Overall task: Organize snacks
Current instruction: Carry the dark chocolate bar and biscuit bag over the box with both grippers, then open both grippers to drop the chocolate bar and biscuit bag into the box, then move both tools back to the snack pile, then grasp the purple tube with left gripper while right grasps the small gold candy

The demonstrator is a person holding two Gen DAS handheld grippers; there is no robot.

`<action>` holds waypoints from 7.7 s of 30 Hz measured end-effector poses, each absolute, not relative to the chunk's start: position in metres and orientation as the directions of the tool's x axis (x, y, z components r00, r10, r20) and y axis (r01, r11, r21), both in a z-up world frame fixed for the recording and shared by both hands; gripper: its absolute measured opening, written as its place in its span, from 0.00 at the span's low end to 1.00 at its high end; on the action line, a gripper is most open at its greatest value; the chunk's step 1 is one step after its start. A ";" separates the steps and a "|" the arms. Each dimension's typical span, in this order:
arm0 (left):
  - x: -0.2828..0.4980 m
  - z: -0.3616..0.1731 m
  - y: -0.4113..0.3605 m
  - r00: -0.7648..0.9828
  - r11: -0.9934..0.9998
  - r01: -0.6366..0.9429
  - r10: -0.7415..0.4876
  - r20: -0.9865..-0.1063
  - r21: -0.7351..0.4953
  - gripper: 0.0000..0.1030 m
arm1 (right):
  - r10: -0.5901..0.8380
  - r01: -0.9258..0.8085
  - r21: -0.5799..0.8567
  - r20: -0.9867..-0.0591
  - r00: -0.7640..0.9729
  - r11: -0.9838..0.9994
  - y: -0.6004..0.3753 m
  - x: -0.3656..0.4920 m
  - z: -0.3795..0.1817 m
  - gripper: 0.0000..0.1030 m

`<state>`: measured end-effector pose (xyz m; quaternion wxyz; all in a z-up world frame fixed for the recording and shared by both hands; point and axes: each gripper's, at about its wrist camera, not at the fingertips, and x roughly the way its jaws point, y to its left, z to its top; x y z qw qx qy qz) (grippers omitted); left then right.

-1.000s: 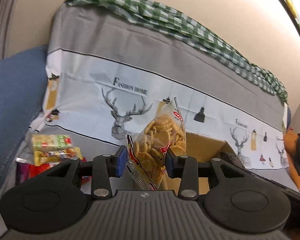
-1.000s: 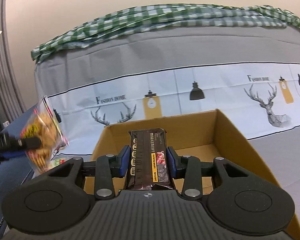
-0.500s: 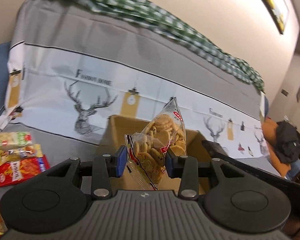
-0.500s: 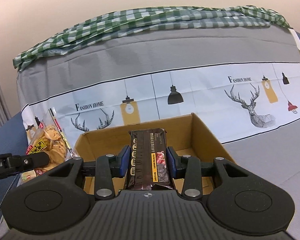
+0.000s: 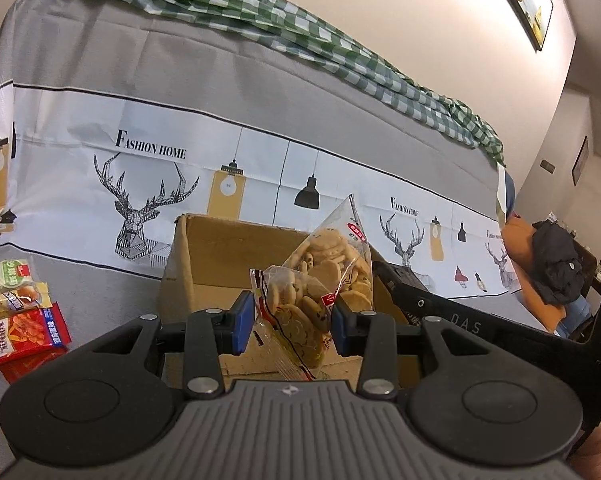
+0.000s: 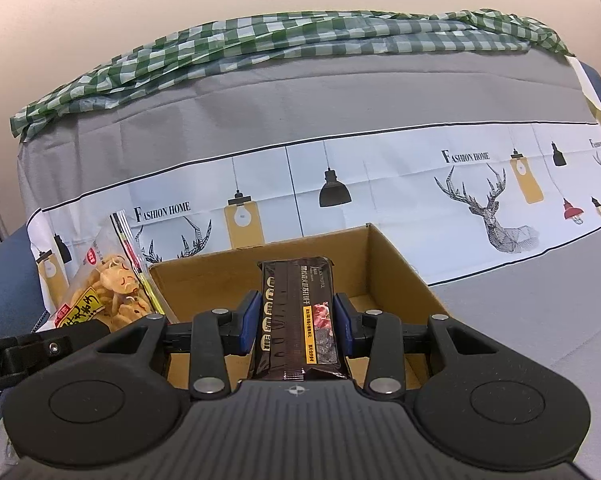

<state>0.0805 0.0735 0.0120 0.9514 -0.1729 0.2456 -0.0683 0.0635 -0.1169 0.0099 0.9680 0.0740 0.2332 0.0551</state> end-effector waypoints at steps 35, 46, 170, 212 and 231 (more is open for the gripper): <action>0.083 0.009 0.068 0.865 0.926 0.065 -0.239 -0.442 -0.372 0.42 | 0.144 -0.089 0.142 -0.445 0.884 0.986 -0.111 0.062 0.006 0.39; 0.085 0.009 0.067 0.863 0.926 0.066 -0.239 -0.445 -0.371 0.42 | 0.143 -0.090 0.139 -0.446 0.883 0.986 -0.109 0.062 0.006 0.39; 0.037 -0.050 0.279 0.572 0.888 -0.444 0.178 -0.801 -0.120 0.29 | 0.558 -0.620 0.193 -0.682 0.472 0.760 0.140 0.014 -0.075 0.31; 0.038 -0.080 0.252 0.368 0.907 -0.406 0.053 -0.928 -0.110 0.24 | 0.397 -0.575 0.076 -0.796 0.457 0.815 0.130 0.014 -0.085 0.31; 0.040 -0.075 0.248 0.401 0.914 -0.396 0.082 -0.912 -0.092 0.18 | 0.405 -0.564 0.070 -0.769 0.495 0.823 0.127 0.020 -0.085 0.18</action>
